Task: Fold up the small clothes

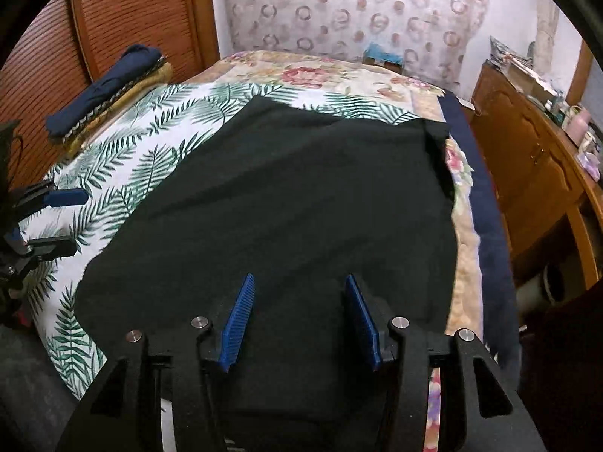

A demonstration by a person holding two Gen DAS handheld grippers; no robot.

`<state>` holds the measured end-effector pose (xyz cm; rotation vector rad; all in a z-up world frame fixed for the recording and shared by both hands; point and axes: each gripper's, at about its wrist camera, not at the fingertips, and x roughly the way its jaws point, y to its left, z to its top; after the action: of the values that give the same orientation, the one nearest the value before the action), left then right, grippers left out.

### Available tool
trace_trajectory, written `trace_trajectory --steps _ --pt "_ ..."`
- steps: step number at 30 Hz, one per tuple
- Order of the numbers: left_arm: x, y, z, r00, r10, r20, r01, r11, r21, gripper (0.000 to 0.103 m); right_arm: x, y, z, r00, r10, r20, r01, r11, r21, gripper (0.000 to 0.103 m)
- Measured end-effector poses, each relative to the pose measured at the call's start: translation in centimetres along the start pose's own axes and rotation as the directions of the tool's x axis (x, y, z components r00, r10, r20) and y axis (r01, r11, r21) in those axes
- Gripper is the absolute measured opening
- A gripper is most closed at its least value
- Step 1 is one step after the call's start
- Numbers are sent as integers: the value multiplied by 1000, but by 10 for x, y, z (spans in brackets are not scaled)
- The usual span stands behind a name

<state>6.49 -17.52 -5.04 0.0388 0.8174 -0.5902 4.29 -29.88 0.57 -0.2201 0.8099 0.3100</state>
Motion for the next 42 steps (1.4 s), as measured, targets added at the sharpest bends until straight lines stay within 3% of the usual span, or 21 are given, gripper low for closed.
trace_trajectory --steps 4,8,9,10,12,14,23,28,33,36,37,39,42 --pt "4 -7 -3 1000 -11 -13 11 1000 10 76 7 -6 1 1000 -8 -24 9 1000 14 52" --pt "6 -14 -5 1000 -17 -21 17 1000 22 76 18 -15 6 997 41 -58 -39 999 30 50" --pt "6 -16 -5 1000 -18 -22 18 1000 25 76 17 -15 4 996 59 -60 -57 998 28 36" --pt "6 -18 -6 999 -21 -25 22 999 29 76 13 -15 -1 995 71 -63 -70 997 23 32" --pt "6 -20 -7 999 -27 -28 27 999 33 76 3 -16 -9 994 91 -60 -90 996 20 9" --pt "7 -21 -8 999 -39 -33 40 999 33 76 -10 -16 -21 996 89 -29 -89 996 15 7" --pt "8 -26 -10 998 -51 -45 52 998 32 76 -67 -21 -70 999 35 1 -35 997 66 6" --pt "10 -31 -12 997 -54 -59 56 998 37 76 -87 -24 -72 1000 -7 18 5 995 103 6" --pt "11 -36 -15 995 -66 -76 70 997 42 75 -91 -19 -67 996 -42 84 31 990 135 25" --pt "11 -39 -19 992 -89 -94 93 995 44 75 -77 -17 -73 993 -63 100 46 985 168 29" --pt "11 -40 -20 990 -99 -98 103 994 42 73 -71 -16 -75 993 -69 96 50 982 180 29" --pt "13 -42 -23 988 -112 -110 117 992 41 57 -65 -16 -79 993 -60 101 39 980 197 29" --pt "12 -45 -22 986 -122 -110 127 991 38 45 -58 -17 -84 993 -62 103 39 975 218 29"
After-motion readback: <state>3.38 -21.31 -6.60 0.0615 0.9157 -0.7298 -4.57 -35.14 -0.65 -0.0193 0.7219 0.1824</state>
